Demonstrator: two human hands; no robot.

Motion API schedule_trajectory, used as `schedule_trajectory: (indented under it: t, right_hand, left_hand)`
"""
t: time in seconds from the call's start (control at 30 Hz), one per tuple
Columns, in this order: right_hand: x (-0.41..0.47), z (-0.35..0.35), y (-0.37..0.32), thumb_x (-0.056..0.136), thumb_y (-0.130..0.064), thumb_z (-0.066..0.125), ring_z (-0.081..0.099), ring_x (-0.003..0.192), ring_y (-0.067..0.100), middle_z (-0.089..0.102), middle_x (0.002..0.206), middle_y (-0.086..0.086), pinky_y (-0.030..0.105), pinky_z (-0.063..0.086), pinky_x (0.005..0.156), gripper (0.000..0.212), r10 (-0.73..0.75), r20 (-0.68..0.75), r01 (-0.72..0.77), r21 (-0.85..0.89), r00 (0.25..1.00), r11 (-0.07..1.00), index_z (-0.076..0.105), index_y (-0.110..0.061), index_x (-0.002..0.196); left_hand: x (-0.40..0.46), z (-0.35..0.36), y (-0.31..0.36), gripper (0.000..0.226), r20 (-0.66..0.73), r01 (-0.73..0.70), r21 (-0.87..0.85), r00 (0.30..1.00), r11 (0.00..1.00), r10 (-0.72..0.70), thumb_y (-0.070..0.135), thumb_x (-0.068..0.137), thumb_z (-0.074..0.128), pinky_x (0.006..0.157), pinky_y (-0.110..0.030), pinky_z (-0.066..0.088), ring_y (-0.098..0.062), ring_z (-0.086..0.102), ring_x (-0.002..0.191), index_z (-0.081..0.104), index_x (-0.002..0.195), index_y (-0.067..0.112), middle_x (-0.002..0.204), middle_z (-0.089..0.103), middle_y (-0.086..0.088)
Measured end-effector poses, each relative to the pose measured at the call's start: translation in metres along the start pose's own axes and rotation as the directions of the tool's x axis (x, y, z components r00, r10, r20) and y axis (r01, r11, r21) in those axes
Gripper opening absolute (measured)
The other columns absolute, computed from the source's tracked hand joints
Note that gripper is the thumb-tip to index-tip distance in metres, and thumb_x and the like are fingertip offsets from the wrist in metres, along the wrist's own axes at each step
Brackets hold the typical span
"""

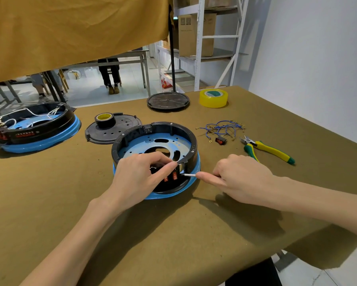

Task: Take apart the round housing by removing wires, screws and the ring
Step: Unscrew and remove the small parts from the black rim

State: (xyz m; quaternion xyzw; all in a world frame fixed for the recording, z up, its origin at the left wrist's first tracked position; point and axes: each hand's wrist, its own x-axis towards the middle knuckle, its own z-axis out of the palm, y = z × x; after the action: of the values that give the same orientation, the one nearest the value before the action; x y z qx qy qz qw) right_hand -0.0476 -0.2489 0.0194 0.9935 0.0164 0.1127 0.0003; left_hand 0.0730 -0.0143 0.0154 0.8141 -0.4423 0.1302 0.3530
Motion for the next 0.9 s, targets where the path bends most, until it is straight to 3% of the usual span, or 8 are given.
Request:
schedule_trajectory:
  t: [0.23, 0.4, 0.6, 0.77, 0.9]
  right_hand:
    - [0.008, -0.004, 0.007, 0.091, -0.081, 0.013, 0.041, 0.04, 0.01, 0.04, 0.045, -0.003, 0.021, 0.031, 0.045, 0.081, -0.099, -0.004, 0.098, -0.033, 0.995, 0.995, 0.049, -0.019, 0.053]
    - [0.016, 0.005, 0.015, 0.096, -0.079, 0.009, 0.042, 0.041, 0.009, 0.043, 0.047, -0.005, 0.022, 0.029, 0.044, 0.08, -0.207, -0.107, 0.192, -0.14, 0.972, 0.971, 0.046, -0.022, 0.053]
    - [0.051, 0.02, 0.035, 0.1, -0.053, 0.05, 0.04, 0.04, 0.017, 0.042, 0.051, -0.001, 0.029, 0.035, 0.036, 0.059, -0.513, -0.316, 0.427, -0.304, 0.798, 0.852, 0.051, -0.016, 0.054]
    - [0.067, 0.027, 0.043, 0.102, -0.052, 0.049, 0.04, 0.041, 0.016, 0.043, 0.053, -0.001, 0.029, 0.035, 0.035, 0.058, -0.585, -0.331, 0.499, -0.312, 0.74, 0.808, 0.051, -0.016, 0.056]
    - [0.062, 0.022, 0.042, 0.101, -0.054, 0.048, 0.039, 0.041, 0.016, 0.04, 0.052, -0.003, 0.026, 0.032, 0.037, 0.059, -0.583, -0.305, 0.493, -0.326, 0.753, 0.807, 0.05, -0.017, 0.055]
  left_hand:
    - [0.001, -0.001, 0.0, 0.05, 0.023, 0.0, 0.006, 1.0, 1.0, 0.0, 0.072, 0.089, 0.039, 0.064, -0.006, 0.046, 0.019, 0.06, 0.091, 0.075, 0.105, 0.041, 0.079, 0.06, 0.035]
    - [0.0, -0.001, 0.001, 0.052, 0.043, -0.007, 0.011, 0.999, 1.0, 0.007, 0.072, 0.09, 0.036, 0.062, -0.004, 0.044, 0.016, 0.061, 0.088, 0.074, 0.107, 0.041, 0.079, 0.058, 0.037]
    - [0.0, 0.0, 0.001, 0.04, 0.029, -0.021, 0.057, 0.999, 0.998, 0.02, 0.063, 0.097, 0.042, 0.065, -0.005, 0.046, 0.012, 0.062, 0.088, 0.073, 0.106, 0.04, 0.081, 0.063, 0.034]
    - [0.0, 0.0, -0.002, 0.037, 0.031, -0.023, 0.097, 0.999, 0.995, 0.021, 0.059, 0.099, 0.043, 0.067, -0.003, 0.044, 0.017, 0.06, 0.087, 0.073, 0.109, 0.039, 0.084, 0.063, 0.034]
    - [-0.002, 0.001, -0.002, 0.037, 0.016, -0.05, 0.123, 0.999, 0.991, 0.048, 0.056, 0.1, 0.041, 0.061, -0.005, 0.042, 0.015, 0.06, 0.081, 0.073, 0.11, 0.039, 0.083, 0.065, 0.031]
